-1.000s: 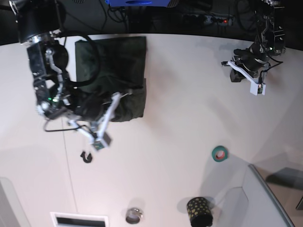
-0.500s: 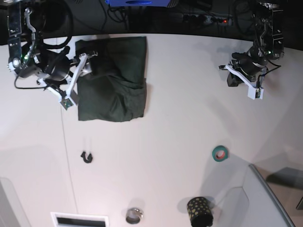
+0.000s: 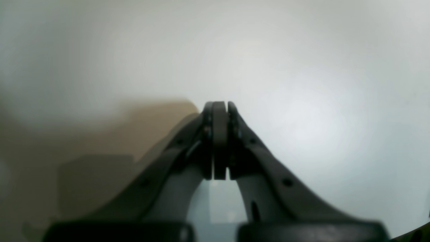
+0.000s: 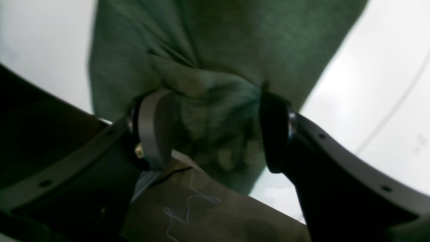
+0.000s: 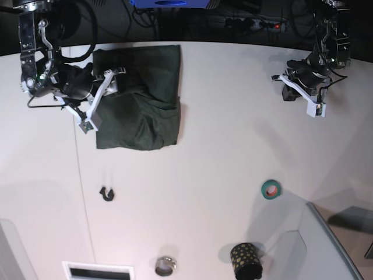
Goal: Layout the t-shirt on the table in an organized manner, then fold the t-shirt properly
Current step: 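Grasp the folded shirt's edge with the right gripper and tuck it under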
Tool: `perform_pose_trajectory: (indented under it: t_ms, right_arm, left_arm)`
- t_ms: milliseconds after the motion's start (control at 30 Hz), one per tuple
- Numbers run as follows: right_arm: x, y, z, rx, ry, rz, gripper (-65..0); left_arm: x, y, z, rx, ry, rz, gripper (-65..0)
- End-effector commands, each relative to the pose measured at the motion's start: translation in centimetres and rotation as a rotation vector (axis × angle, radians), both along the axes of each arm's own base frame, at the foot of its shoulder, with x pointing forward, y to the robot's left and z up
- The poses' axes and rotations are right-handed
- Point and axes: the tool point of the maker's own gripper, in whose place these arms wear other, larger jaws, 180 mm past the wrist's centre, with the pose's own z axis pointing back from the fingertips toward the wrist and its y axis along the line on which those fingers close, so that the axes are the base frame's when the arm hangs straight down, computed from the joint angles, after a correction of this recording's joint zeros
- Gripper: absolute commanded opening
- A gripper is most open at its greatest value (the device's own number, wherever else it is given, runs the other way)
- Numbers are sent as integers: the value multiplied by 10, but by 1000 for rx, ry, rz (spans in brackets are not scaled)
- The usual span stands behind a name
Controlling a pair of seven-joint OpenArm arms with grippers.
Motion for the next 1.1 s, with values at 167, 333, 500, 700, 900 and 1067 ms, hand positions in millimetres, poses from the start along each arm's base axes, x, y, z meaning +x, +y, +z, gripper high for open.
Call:
perform_pose_trajectory:
  t_ms: [167, 333, 500, 700, 900, 1067]
  right_arm:
    - [8, 3, 7, 25, -41, -7, -450]
    - [6, 5, 8, 26, -42, 20, -642]
    - [-14, 37, 6, 51, -28, 205, -642]
    - [-34, 76, 9, 81, -19, 374, -642]
    - [-46, 111, 13, 110, -25, 502, -642]
    - [-53, 130, 5, 114, 1, 585, -639]
  left_arm:
    - [8, 6, 9, 9, -34, 2, -650]
    - [8, 6, 9, 9, -34, 2, -650]
    - [8, 6, 9, 9, -34, 2, -650]
    - [7, 6, 9, 11, -33, 4, -650]
    - [7, 6, 9, 11, -32, 2, -650]
    - [7, 6, 8, 11, -31, 2, -650]
